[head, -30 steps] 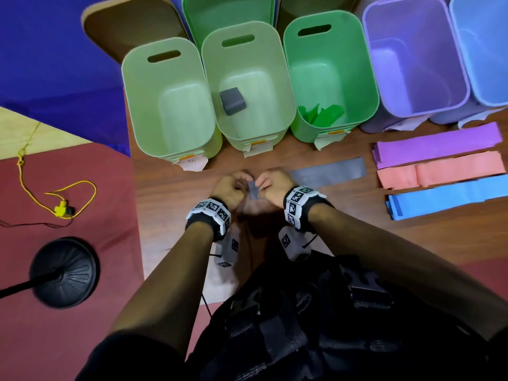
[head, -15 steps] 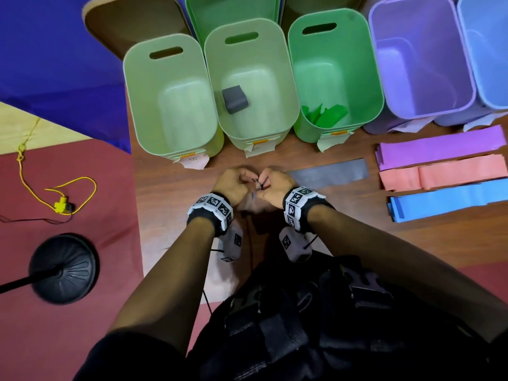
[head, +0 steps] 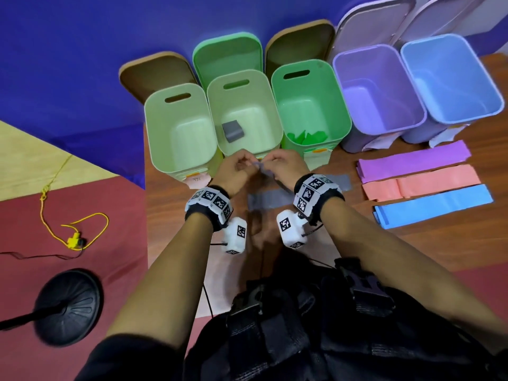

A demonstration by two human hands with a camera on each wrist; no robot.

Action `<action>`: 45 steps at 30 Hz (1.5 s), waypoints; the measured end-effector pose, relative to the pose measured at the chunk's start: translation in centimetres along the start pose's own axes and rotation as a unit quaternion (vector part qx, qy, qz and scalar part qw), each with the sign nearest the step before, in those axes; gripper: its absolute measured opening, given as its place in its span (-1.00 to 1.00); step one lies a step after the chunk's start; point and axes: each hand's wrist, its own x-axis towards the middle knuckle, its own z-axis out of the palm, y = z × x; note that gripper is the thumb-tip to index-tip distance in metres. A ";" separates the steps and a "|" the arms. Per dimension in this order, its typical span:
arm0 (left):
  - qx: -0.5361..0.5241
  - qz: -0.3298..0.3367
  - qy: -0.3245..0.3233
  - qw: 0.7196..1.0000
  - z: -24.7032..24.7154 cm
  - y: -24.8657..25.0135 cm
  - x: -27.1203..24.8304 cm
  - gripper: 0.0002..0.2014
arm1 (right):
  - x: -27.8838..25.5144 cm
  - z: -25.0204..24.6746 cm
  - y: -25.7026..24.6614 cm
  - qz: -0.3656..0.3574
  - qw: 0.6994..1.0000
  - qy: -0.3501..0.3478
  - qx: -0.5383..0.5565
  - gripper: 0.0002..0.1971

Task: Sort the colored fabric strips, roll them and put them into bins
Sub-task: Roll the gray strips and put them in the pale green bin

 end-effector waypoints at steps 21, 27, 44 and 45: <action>-0.039 0.196 0.082 0.976 -2.5 9.8 -1.8 -0.84 | -2.6 -5.3 -7.3 -0.176 0.972 0.026 0.153 -0.89; -0.053 0.202 0.080 0.975 -2.8 10.4 -2.4 -0.86 | -2.8 -5.3 -7.6 -0.185 0.969 0.033 0.158 -0.84; -0.079 0.164 0.088 0.979 -2.3 10.6 -2.4 -0.88 | -2.7 -5.7 -7.2 -0.141 0.963 -0.009 0.230 -0.88; -0.079 0.162 0.089 0.980 -2.3 10.6 -2.3 -0.87 | -2.7 -5.7 -7.1 -0.144 0.964 -0.010 0.222 -0.91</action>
